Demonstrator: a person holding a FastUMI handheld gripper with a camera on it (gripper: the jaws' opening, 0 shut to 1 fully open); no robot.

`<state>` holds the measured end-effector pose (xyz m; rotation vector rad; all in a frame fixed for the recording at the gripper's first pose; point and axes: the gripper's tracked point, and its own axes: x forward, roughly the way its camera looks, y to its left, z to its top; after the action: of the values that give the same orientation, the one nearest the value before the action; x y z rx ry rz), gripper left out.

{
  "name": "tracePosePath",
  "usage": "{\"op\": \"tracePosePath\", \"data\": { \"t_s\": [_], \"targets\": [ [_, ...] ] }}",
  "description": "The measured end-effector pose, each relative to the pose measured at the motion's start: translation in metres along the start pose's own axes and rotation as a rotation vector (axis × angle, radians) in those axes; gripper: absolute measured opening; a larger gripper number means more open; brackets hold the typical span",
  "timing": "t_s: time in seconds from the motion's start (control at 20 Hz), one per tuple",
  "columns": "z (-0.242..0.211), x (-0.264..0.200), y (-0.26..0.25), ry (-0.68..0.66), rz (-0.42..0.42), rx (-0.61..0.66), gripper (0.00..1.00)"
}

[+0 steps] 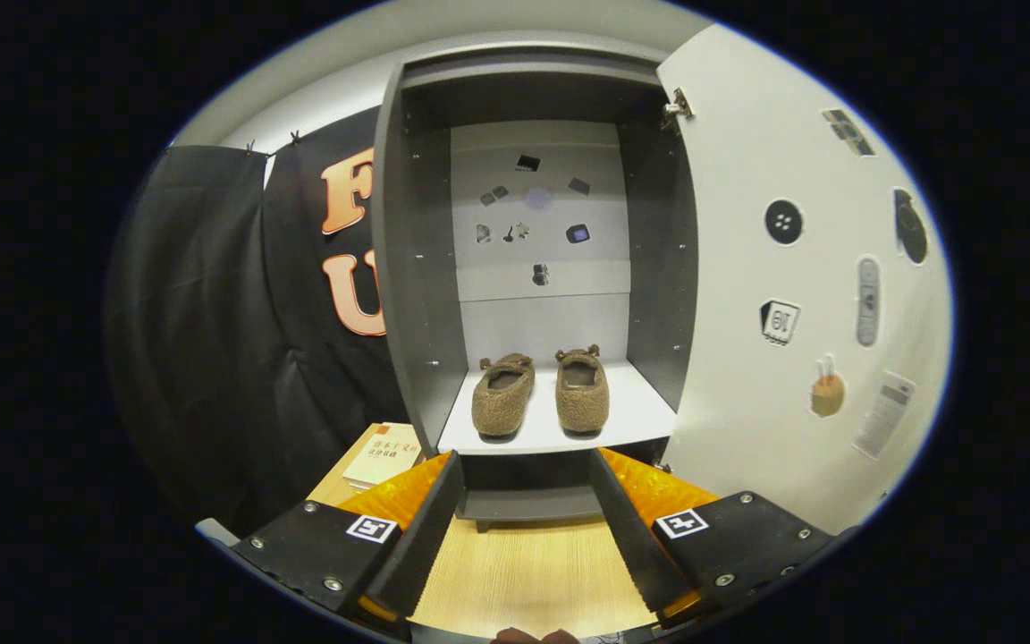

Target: Open the shoe cabinet door, grab the shoes and put them into the shoe cabinet, then close the shoe cabinet door.

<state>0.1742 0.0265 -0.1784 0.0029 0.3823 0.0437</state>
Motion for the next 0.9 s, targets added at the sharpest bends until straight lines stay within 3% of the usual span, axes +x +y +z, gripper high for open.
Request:
{"op": "tracePosePath", "data": {
  "t_s": [0.6,0.9],
  "targets": [
    [0.006,-0.137,-0.083,-0.096,0.127,-0.038,0.91],
    [0.002,-0.173,-0.146,-0.137,0.151,-0.017,0.91]
  ]
}}
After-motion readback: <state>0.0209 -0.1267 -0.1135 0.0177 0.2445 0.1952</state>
